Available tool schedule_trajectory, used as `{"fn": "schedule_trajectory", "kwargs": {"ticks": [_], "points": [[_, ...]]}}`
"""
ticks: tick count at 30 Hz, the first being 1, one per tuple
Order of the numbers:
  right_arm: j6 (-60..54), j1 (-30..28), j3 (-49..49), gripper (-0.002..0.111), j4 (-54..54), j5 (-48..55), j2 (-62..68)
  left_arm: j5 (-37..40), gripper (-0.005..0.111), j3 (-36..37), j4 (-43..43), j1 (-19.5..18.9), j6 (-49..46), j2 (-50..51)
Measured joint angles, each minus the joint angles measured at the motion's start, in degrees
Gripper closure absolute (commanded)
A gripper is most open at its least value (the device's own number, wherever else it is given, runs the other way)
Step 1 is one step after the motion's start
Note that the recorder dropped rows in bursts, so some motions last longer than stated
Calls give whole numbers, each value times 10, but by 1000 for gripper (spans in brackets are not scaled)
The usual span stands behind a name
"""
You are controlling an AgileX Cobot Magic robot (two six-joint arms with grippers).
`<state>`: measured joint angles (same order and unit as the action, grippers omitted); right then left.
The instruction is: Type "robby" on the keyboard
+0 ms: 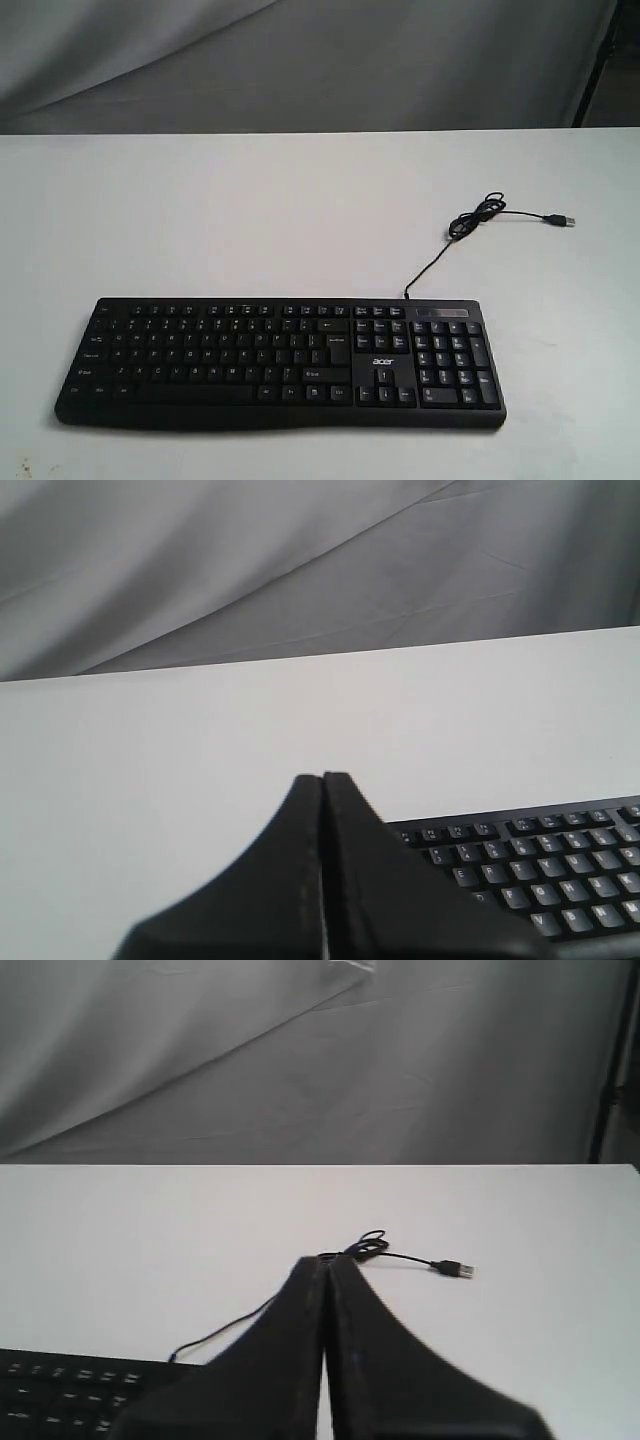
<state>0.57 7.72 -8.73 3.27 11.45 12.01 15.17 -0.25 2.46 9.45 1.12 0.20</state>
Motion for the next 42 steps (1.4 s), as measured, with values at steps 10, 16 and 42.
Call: {"fn": "schedule_trajectory", "kwargs": {"ticks": [10, 16, 42], "points": [[0, -27, 85, 108, -1, 18, -88, 0, 107, 0, 0, 0, 0, 0], [0, -27, 86, 108, -1, 28, -89, 0, 107, 0, 0, 0, 0, 0], [0, -27, 86, 108, -1, 28, -89, 0, 107, 0, 0, 0, 0, 0]]}}
